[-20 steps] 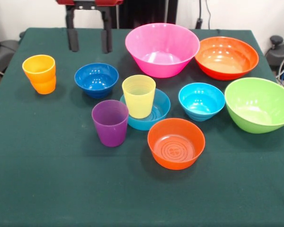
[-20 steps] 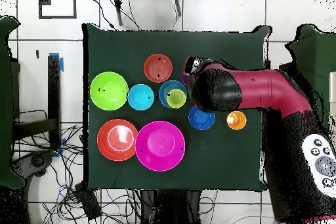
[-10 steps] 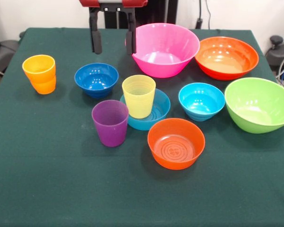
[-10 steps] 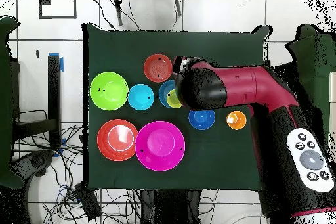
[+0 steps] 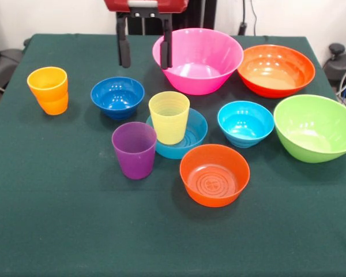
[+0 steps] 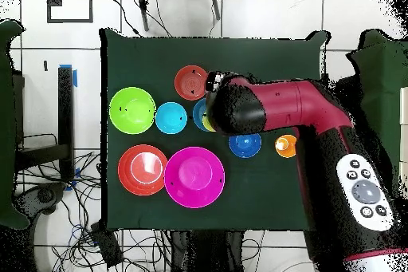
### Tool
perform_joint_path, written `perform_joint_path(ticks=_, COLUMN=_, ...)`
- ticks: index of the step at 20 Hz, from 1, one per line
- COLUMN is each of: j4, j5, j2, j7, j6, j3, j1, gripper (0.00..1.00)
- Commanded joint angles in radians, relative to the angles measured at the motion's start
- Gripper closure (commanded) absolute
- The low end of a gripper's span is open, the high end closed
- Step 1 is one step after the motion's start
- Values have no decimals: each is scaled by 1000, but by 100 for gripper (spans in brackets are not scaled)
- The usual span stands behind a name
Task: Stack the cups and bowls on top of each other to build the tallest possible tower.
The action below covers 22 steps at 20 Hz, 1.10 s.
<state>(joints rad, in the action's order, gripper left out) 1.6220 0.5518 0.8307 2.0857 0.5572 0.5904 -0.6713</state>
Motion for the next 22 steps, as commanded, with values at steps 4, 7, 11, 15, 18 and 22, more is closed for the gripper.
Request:
perform_joint_path(ticks=4, j4=51, j5=95, j2=-34, j7=55, j6=-12, j3=-116, j1=118, gripper=0)
perform_joint_path(ticks=7, j4=57, j5=113, j2=-20, j7=130, j6=-32, j3=-179, j1=185, gripper=0)
perform_joint_path(ticks=11, j4=51, j5=117, j2=-32, j7=191, j6=-72, j3=-253, j1=261, gripper=0)
perform_joint_path(ticks=15, j4=41, j5=114, j2=-63, j7=221, j6=-121, j3=-319, j1=319, gripper=0)
perform_joint_path(ticks=18, j4=35, j5=87, j2=-82, j7=212, j6=-137, j3=-349, j1=339, gripper=0)
perform_joint_path(ticks=22, j4=28, j5=60, j2=-90, j7=190, j6=-137, j3=-379, j1=360, gripper=0)
